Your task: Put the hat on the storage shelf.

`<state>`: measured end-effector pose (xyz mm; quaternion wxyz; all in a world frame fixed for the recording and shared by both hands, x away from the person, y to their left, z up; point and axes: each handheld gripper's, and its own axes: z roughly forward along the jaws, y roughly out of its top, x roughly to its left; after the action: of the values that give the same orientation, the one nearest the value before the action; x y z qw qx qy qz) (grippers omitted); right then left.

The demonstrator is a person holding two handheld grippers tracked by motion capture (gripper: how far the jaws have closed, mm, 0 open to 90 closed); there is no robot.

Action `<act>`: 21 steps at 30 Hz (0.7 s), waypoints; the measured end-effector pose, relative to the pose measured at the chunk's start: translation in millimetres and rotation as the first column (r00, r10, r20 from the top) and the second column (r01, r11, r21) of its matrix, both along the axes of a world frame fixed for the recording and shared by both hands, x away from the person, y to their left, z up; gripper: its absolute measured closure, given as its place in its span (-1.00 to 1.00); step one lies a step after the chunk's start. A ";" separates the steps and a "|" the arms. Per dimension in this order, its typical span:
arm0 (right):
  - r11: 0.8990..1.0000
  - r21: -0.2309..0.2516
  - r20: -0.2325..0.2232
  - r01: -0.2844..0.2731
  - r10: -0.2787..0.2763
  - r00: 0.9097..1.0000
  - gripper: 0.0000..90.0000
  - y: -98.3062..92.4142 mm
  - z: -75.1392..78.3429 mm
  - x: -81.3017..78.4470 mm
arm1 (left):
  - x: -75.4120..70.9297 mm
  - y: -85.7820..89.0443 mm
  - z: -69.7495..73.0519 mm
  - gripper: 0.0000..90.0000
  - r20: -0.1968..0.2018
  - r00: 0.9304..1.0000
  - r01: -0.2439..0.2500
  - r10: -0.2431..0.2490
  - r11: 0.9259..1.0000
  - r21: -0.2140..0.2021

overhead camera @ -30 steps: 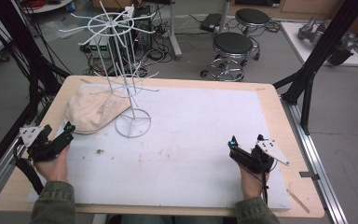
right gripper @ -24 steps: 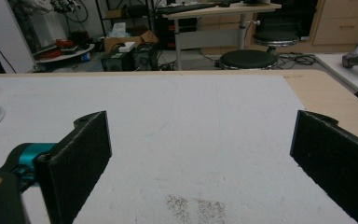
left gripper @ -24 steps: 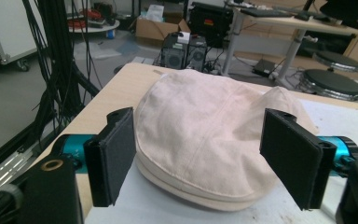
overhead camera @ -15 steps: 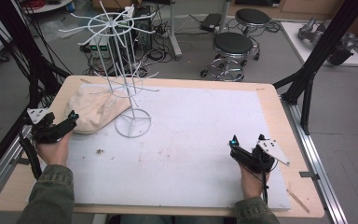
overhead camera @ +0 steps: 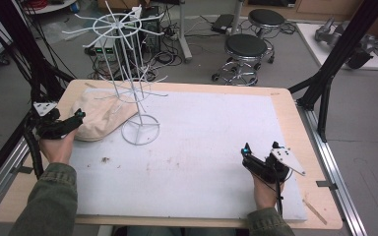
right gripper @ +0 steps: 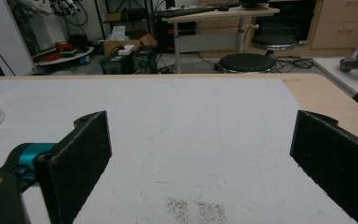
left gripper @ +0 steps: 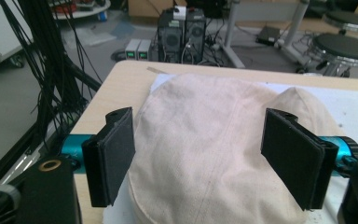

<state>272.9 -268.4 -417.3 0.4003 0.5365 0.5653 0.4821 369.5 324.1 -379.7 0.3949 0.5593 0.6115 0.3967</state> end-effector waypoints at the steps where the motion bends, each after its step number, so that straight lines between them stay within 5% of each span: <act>1: 1.000 0.003 -0.001 -0.001 0.001 1.000 -0.91 0.5 0.0 -0.2 | 2.8 0.1 -1.1 -0.41 -0.005 1.000 -0.006 0.007 1.000 0.002; 13: 1.000 -0.008 -0.007 -0.006 0.006 1.000 -0.90 2.3 -0.5 -0.8 | 36.7 15.4 -7.7 -0.37 -0.057 0.998 -0.034 0.032 0.999 -0.038; 17: 1.000 -0.004 -0.013 -0.004 0.004 1.000 -0.91 1.8 -0.8 -0.2 | 44.2 16.4 -7.3 -0.37 -0.076 0.997 -0.021 0.019 0.999 -0.025; 21: 1.000 -0.005 0.004 0.002 -0.002 1.000 -0.90 -0.5 0.3 -0.8 | 53.8 21.5 -7.1 -0.28 -0.065 0.998 0.007 -0.011 0.998 -0.065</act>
<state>272.0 -268.9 -417.0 0.4032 0.5352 0.5650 0.4814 423.3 345.6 -386.8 0.3945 0.5615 0.6341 0.3564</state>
